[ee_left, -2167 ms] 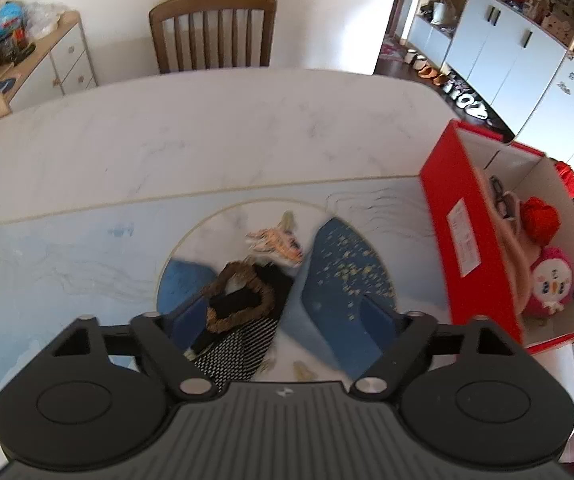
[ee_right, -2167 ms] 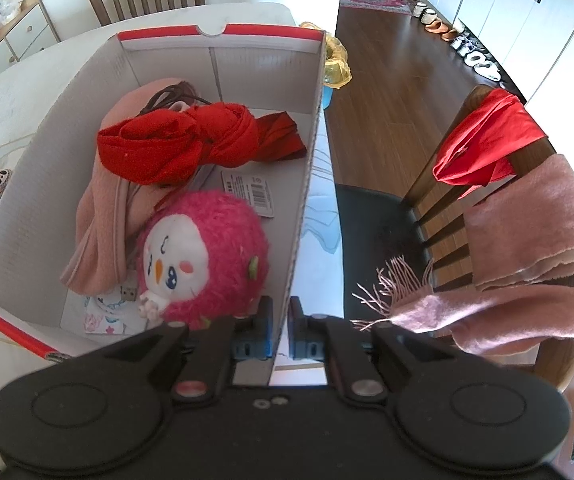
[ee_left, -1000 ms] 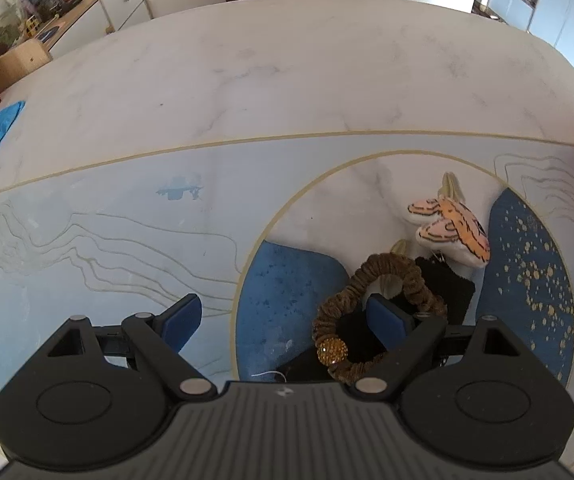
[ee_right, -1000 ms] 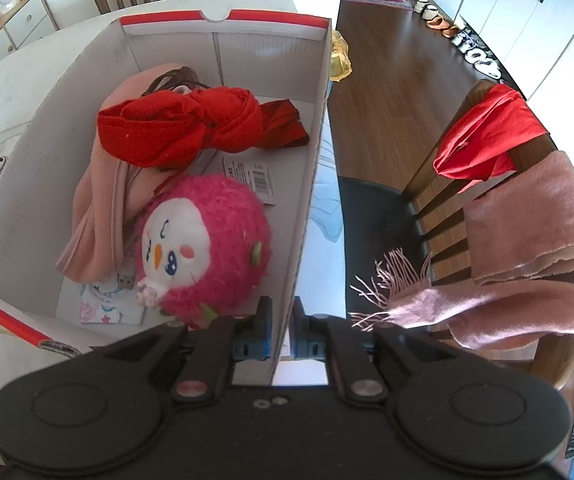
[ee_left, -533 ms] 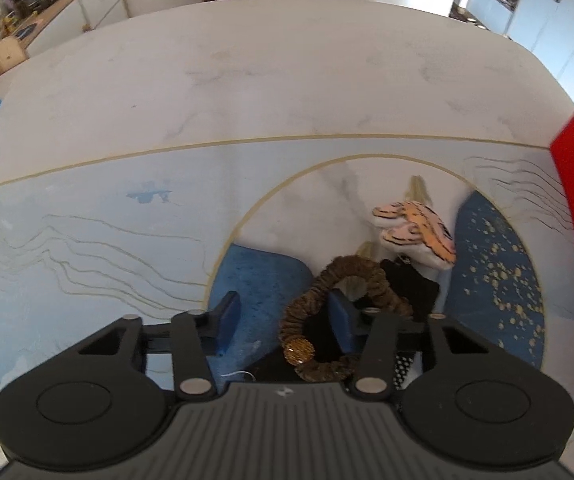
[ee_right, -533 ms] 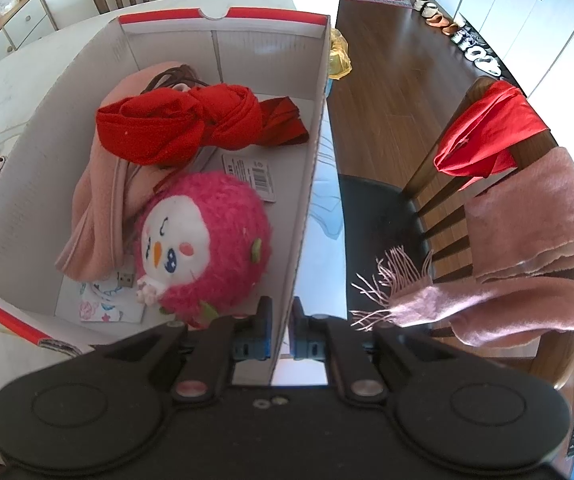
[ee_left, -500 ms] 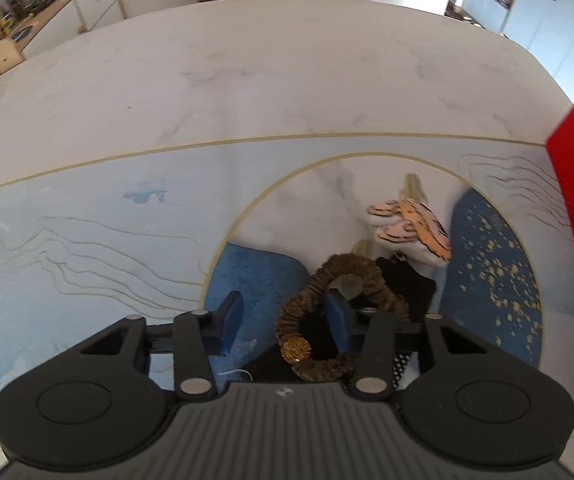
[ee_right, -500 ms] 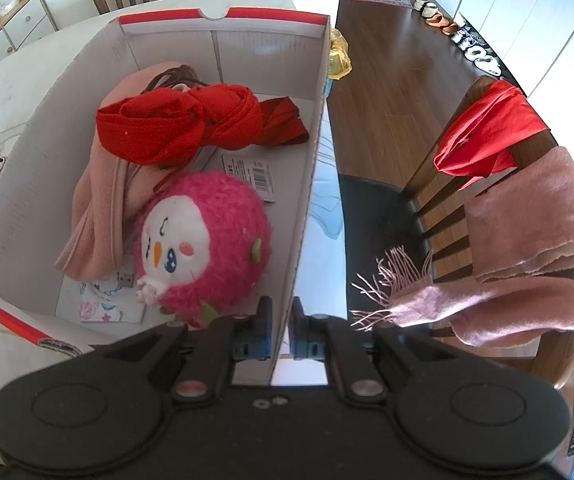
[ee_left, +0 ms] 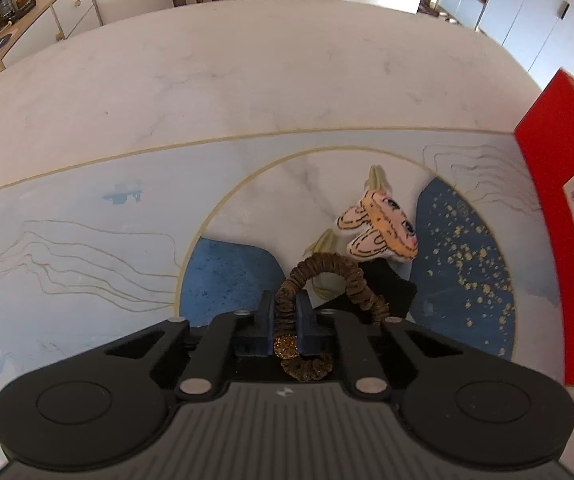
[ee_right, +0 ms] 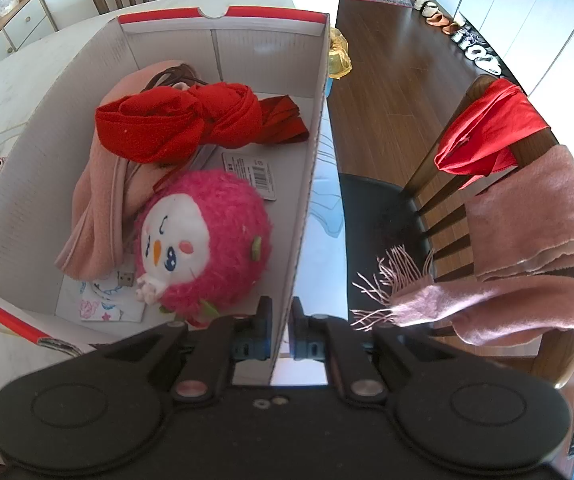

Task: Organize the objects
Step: 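Grasp the brown beaded hair tie with the left gripper and lift, then carry the hair tie with the left gripper into the box and release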

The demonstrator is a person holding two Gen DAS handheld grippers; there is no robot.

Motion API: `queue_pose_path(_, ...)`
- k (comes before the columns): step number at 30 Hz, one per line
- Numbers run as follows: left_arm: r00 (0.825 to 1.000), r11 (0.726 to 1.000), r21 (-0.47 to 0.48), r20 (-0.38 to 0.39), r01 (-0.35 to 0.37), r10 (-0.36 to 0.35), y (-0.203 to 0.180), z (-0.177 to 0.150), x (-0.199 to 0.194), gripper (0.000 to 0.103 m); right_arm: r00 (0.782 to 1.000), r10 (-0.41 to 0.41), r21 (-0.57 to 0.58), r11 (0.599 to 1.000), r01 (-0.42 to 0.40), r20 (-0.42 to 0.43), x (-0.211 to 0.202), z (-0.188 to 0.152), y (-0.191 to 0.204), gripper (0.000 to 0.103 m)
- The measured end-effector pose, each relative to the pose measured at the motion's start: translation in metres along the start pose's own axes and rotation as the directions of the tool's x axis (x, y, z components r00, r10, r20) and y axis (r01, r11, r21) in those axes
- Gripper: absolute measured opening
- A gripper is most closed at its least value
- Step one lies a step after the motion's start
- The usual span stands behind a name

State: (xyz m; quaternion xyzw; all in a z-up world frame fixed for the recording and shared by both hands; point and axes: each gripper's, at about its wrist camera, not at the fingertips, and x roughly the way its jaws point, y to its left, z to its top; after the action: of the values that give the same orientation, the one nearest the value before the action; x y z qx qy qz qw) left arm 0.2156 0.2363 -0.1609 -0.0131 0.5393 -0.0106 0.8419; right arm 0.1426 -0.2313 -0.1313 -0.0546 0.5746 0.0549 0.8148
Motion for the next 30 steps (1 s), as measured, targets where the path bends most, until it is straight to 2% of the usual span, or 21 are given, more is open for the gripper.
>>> queue_pose_path(6,0.997,0.996,-0.069,0.054,0.062,-0.058,0.01,0.004,-0.036,0.008,1.0,0.0,0.002,1.0,0.0,0.002,-0.001,0.0,-0.001,0.006)
queue_pose_path(11,0.992,0.997,-0.024,0.103,0.08,-0.077,0.001,0.008,-0.068,0.008,1.0,-0.004,-0.002,1.0,0.004,0.003,-0.001,0.0,0.0,0.006)
queue_pose_path(14,0.986,0.993,-0.021,0.123,0.115,-0.111,-0.006,0.013,-0.081,0.008,1.0,-0.005,-0.002,1.0,0.005,0.003,0.0,0.001,0.0,0.006)
queue_pose_path(23,0.967,0.974,0.091,0.136,0.206,-0.217,-0.051,0.027,-0.116,0.008,1.0,-0.005,0.001,1.0,0.005,0.007,0.001,0.0,0.0,0.006)
queue_pose_path(30,0.951,0.939,0.237,0.122,0.251,-0.285,-0.103,0.038,-0.144,0.008,1.0,-0.003,0.005,1.0,0.002,0.008,0.001,0.0,-0.001,0.006)
